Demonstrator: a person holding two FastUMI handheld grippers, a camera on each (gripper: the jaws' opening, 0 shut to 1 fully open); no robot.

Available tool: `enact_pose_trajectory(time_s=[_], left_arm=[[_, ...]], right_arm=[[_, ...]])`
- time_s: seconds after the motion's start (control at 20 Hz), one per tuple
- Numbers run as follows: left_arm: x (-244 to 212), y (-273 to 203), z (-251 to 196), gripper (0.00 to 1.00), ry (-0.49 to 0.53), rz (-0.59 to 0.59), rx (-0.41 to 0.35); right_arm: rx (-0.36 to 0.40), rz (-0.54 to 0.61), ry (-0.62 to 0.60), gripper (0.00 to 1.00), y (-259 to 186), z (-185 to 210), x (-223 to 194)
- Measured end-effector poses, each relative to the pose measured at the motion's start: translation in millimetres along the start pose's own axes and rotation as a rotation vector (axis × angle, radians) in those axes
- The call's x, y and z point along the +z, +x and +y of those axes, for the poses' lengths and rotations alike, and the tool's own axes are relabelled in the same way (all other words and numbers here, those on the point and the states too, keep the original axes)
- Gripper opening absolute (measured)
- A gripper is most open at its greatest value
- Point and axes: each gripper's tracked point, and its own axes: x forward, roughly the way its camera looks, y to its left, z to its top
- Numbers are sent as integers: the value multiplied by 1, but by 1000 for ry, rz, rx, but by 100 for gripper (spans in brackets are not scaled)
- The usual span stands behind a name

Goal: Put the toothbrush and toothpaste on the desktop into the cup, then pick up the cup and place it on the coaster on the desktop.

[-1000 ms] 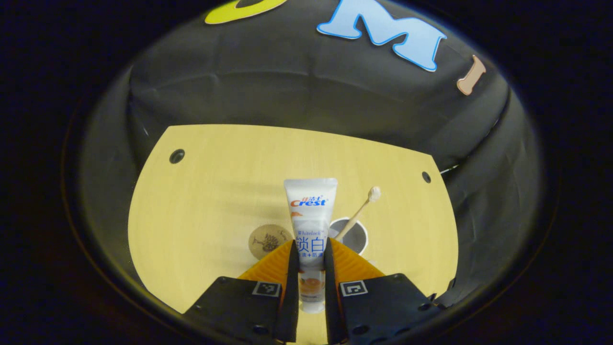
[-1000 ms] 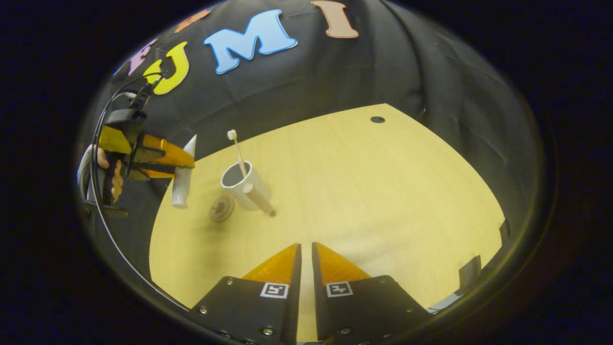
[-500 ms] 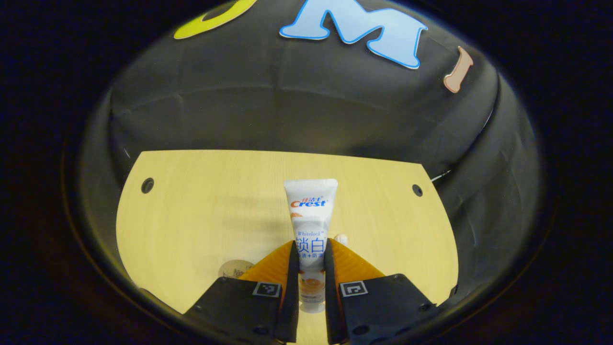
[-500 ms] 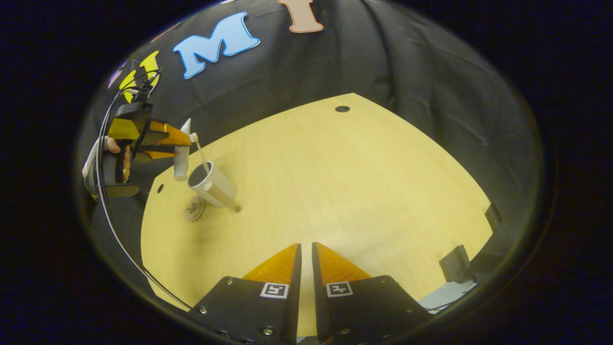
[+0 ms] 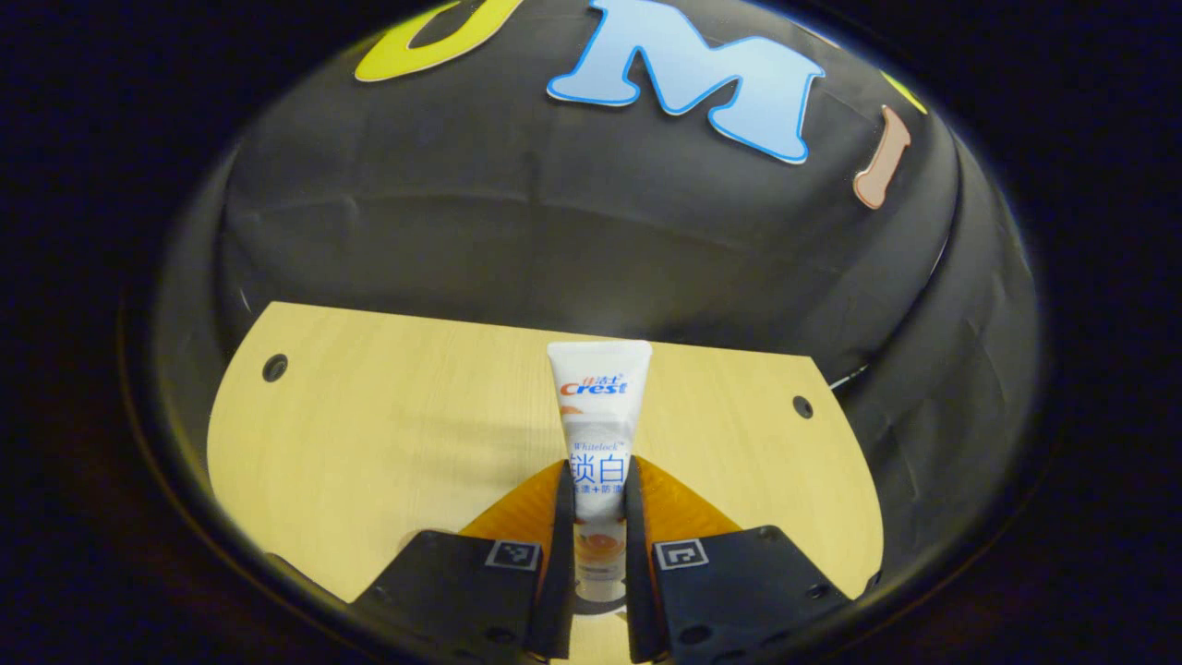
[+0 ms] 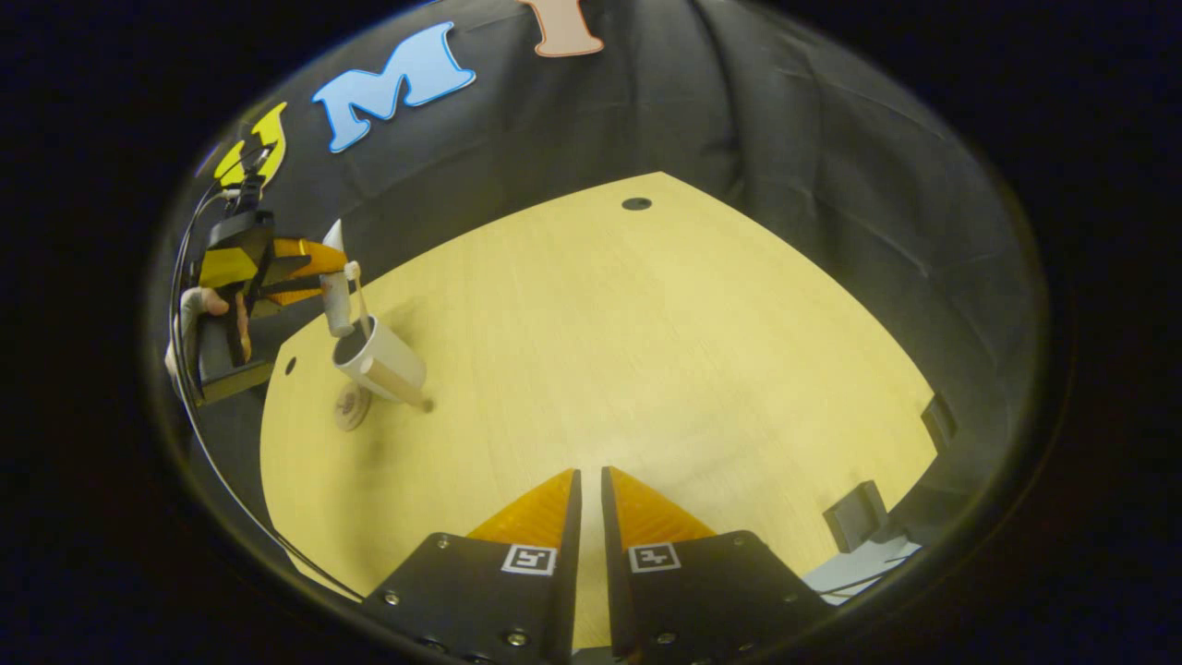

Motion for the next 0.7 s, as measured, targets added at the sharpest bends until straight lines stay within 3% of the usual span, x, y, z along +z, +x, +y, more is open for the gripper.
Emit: enact_pose_trajectory(time_s=[0.15, 0.2, 0.35, 0.7], left_arm=[[-11, 3, 3, 36, 39, -29, 16], [-17, 3, 4, 31, 49, -32, 23], [-32, 9, 6, 31, 63, -29, 37], [-45, -2, 6, 43, 34, -42, 22]], right_arm=[[-8, -2, -14, 14, -3, -3, 0], [-6, -5, -18, 14, -3, -2, 2], [-10, -14, -23, 14, -7, -5, 5], [-12, -19, -21, 14, -11, -5, 9]])
